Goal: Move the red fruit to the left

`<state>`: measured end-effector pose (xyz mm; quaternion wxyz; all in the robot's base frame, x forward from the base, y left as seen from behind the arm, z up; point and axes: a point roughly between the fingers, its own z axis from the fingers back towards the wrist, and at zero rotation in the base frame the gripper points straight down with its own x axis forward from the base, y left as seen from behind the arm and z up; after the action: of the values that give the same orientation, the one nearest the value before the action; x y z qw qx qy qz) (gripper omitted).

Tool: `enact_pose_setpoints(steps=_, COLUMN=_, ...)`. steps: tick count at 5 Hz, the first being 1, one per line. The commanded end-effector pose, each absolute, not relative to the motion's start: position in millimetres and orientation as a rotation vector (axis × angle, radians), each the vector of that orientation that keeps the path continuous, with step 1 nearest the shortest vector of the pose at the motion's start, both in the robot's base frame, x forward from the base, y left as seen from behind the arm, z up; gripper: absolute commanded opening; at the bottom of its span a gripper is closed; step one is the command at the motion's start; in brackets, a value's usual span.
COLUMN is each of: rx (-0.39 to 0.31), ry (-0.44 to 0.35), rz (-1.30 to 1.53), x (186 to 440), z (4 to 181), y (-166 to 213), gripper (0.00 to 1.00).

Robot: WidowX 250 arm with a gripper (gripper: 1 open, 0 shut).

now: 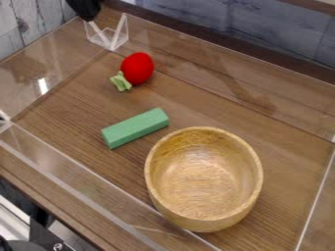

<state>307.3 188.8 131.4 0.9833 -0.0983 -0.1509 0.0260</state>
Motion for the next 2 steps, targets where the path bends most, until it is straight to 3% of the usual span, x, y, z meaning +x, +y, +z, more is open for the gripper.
enact_pose_setpoints(steps=1, rx=-0.143, ry=-0.357, rz=0.039, x=317.0, z=147.7, y=195.2, gripper=0.0)
enact_pose_setpoints(steps=2, rx=-0.141, ry=-0.353, rz=0.034, x=321.2, z=142.4, y=192.6, gripper=0.0)
